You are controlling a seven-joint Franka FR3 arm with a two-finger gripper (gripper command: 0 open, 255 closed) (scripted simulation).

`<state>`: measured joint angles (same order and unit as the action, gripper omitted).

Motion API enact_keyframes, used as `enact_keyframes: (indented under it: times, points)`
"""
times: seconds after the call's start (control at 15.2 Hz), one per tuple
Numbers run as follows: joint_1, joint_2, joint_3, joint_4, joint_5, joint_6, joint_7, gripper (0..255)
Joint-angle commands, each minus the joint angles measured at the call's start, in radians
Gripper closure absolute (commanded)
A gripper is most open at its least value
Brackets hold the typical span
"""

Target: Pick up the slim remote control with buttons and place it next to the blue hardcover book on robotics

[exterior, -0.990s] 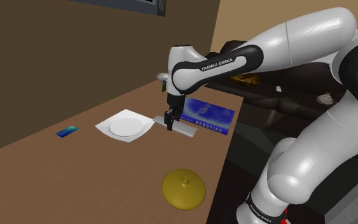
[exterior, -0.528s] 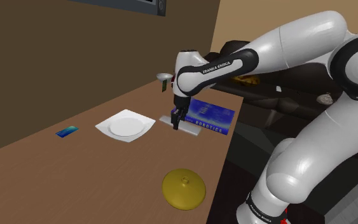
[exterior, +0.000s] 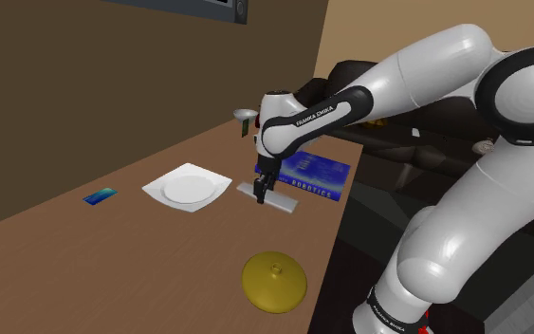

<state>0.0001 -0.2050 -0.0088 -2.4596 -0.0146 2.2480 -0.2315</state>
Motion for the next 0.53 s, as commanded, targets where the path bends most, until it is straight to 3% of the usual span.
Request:
enact_keyframes:
  times: [0.0,0.46]
  points:
    - [-0.001,0.014,-0.001,-0.019,0.0,0.033,-0.001,255]
    - [-0.001,0.05,-0.001,-0.042,-0.001,0.093,-0.001,255]
